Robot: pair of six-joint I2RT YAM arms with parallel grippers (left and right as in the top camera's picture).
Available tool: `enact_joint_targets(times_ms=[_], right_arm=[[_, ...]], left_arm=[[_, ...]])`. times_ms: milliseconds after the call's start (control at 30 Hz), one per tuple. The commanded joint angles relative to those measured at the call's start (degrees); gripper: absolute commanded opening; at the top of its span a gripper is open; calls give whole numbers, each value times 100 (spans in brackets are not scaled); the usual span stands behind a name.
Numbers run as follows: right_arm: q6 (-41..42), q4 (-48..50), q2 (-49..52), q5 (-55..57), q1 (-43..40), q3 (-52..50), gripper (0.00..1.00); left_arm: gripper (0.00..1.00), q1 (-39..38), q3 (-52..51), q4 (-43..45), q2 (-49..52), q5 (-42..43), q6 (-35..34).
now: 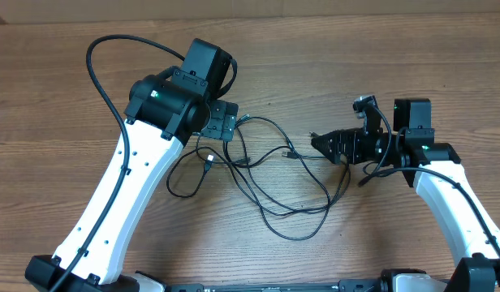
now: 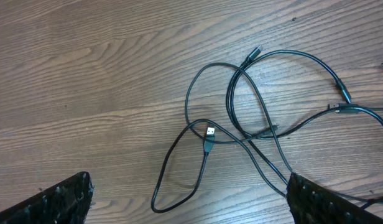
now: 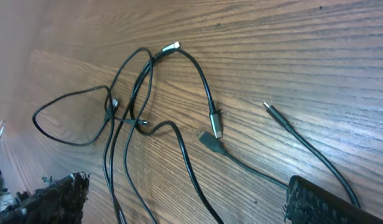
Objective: Untangle cables
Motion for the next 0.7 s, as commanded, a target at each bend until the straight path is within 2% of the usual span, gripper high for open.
enact_joint_targets(times_ms=[0,333,667], right_arm=[[-264,-50,-4,37,63,48,100],[-260,-136,-7,35,323,195,100],[-260,-929,-7,151,448,876,100]], left_arm=[[100,24,57,7,28,24,48],[99,24,57,9,28,24,48],[99,24,57,9,28,24,48]])
